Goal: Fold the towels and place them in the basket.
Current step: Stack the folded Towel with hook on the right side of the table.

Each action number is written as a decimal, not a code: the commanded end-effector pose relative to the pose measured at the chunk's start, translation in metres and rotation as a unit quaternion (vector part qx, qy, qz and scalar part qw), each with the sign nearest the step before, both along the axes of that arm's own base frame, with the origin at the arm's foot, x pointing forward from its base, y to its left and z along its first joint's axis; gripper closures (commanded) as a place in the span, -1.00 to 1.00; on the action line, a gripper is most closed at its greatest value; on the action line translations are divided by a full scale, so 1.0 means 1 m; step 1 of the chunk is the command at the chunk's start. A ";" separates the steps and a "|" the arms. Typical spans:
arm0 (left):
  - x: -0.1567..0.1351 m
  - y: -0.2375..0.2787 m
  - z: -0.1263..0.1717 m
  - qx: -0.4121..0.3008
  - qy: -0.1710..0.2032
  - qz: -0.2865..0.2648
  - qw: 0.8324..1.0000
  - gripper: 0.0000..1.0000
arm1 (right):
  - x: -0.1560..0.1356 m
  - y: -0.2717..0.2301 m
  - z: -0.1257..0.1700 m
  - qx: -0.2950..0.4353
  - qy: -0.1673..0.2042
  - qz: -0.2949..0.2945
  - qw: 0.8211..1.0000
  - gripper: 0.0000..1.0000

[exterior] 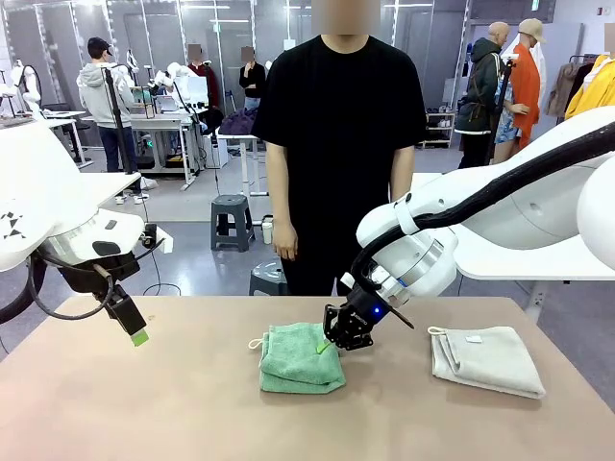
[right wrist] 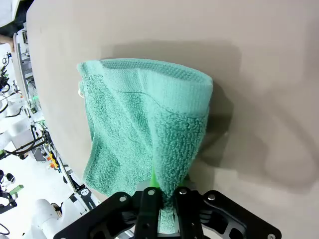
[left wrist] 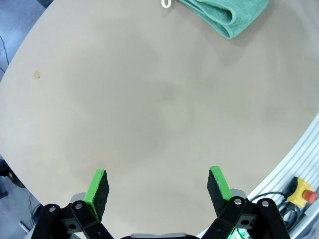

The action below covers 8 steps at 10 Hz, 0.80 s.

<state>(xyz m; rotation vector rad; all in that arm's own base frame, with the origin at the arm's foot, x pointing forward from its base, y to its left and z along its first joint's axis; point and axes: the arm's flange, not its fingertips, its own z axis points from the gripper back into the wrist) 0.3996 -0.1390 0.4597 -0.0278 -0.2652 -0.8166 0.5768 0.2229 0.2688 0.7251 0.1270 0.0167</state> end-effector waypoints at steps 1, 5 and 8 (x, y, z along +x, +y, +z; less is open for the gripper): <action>0.001 -0.001 0.001 0.006 -0.002 0.005 1.000 -1.00 | 0.001 -0.001 -0.001 -0.001 0.000 -0.001 1.000 1.00; 0.001 -0.001 0.001 0.006 -0.002 0.005 1.000 -1.00 | 0.001 -0.039 0.072 -0.035 -0.040 0.024 0.998 0.85; 0.001 -0.001 0.001 0.006 -0.002 0.005 1.000 -1.00 | 0.011 -0.074 0.117 -0.088 -0.082 0.018 0.993 0.85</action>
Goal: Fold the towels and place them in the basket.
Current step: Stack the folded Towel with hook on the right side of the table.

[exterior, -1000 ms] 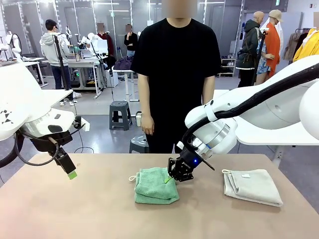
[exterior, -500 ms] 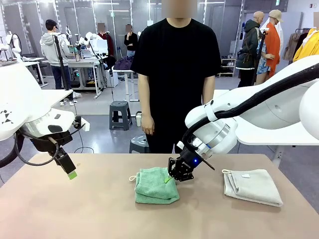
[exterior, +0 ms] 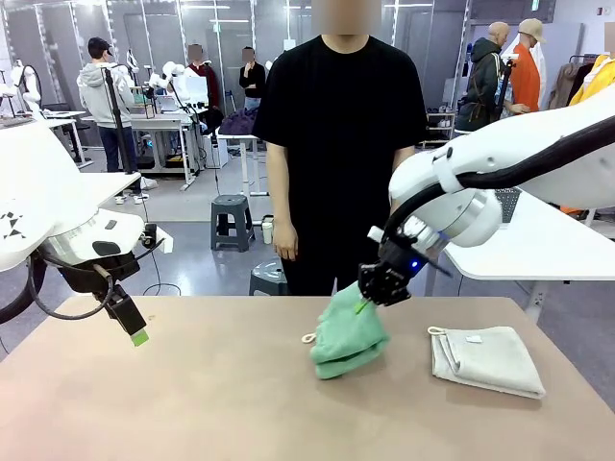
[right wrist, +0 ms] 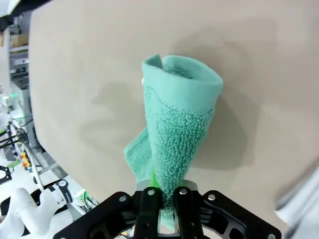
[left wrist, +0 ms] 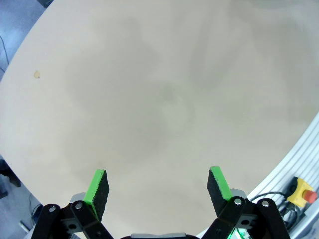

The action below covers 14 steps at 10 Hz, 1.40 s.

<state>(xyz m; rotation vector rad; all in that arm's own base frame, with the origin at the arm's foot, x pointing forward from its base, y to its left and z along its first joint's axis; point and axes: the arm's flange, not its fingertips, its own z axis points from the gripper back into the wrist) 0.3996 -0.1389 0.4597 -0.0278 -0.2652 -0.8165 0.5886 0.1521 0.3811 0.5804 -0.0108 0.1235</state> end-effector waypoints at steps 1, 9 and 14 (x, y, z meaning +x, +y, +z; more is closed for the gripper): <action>0.001 -0.001 0.001 0.006 -0.002 0.005 1.000 -1.00 | -0.002 -0.017 0.017 -0.036 -0.009 -0.012 0.999 0.85; 0.001 -0.001 0.001 0.006 -0.002 0.005 1.000 -1.00 | -0.001 -0.128 0.070 -0.042 -0.008 -0.017 0.999 0.85; 0.001 -0.001 0.001 0.006 -0.002 0.005 1.000 -1.00 | -0.001 -0.196 0.039 -0.041 0.023 -0.073 0.996 0.85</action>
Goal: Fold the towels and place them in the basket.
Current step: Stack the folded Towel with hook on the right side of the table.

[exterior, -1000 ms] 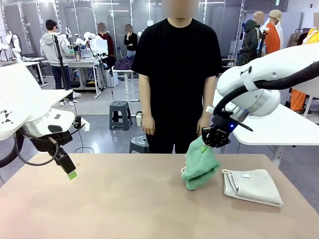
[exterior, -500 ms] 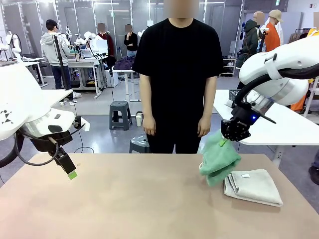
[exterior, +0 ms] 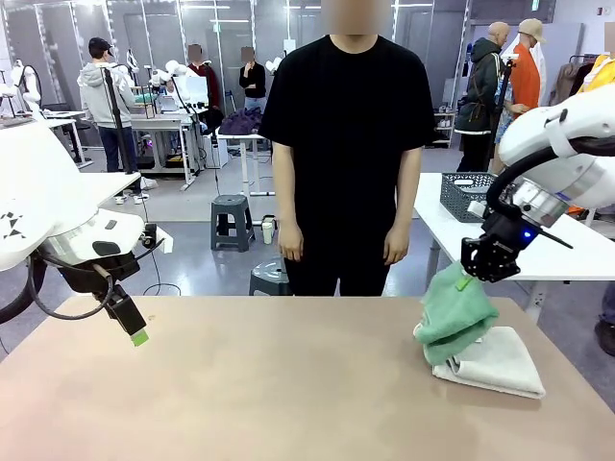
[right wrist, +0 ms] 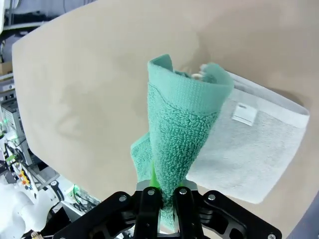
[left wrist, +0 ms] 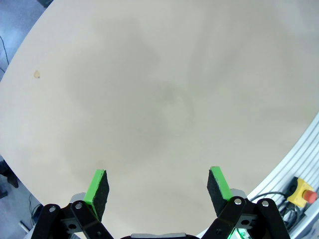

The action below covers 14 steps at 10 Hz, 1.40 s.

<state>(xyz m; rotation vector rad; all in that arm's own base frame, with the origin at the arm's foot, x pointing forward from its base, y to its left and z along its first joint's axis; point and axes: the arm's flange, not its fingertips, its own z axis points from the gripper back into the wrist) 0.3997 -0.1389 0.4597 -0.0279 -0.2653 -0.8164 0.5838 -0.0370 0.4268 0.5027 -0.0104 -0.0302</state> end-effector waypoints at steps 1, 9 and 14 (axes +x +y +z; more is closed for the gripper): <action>0.001 -0.001 0.001 0.006 -0.002 0.005 1.000 -1.00 | 0.008 -0.021 -0.021 -0.001 0.010 0.003 1.000 0.85; 0.001 -0.001 0.001 0.006 -0.002 0.005 1.000 -1.00 | -0.011 -0.049 -0.059 -0.118 -0.002 0.085 0.989 -0.90; 0.001 -0.001 0.001 0.006 -0.002 0.005 1.000 -1.00 | -0.035 -0.015 0.001 -0.157 -0.093 0.128 0.975 -1.00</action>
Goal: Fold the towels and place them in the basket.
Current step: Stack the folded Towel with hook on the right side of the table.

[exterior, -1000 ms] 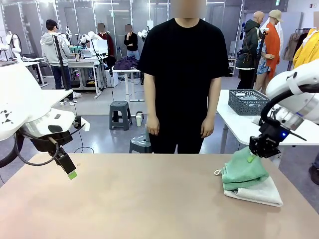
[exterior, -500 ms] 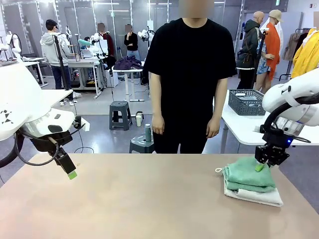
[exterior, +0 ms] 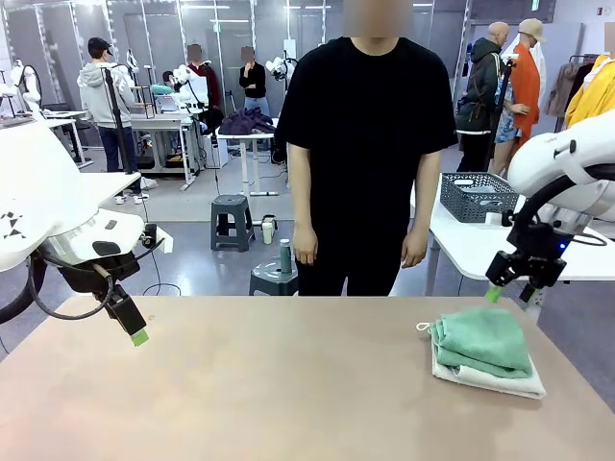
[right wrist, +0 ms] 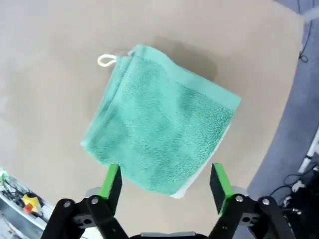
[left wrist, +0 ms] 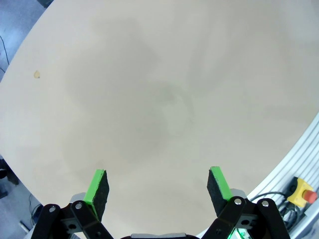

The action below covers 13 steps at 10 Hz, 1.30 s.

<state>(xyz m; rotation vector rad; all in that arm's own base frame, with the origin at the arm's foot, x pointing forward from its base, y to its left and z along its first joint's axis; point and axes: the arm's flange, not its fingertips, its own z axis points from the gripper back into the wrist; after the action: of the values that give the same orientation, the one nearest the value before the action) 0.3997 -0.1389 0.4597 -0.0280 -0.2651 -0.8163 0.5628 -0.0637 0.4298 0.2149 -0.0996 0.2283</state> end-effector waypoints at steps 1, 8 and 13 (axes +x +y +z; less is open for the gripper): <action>0.001 -0.001 0.001 0.006 -0.002 0.005 1.000 -1.00 | -0.021 0.025 0.004 -0.021 -0.034 0.041 0.998 -1.00; 0.001 -0.001 0.001 0.006 -0.002 0.005 1.000 -1.00 | -0.090 0.100 0.021 -0.017 -0.133 0.206 0.969 -1.00; 0.001 -0.001 0.001 0.006 -0.002 0.005 1.000 -1.00 | -0.083 0.108 0.027 -0.033 -0.115 0.199 0.973 -1.00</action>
<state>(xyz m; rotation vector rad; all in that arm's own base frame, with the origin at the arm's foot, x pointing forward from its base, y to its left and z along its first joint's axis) 0.3997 -0.1389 0.4598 -0.0280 -0.2653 -0.8165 0.4706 0.0457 0.4544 0.1481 -0.3093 0.6789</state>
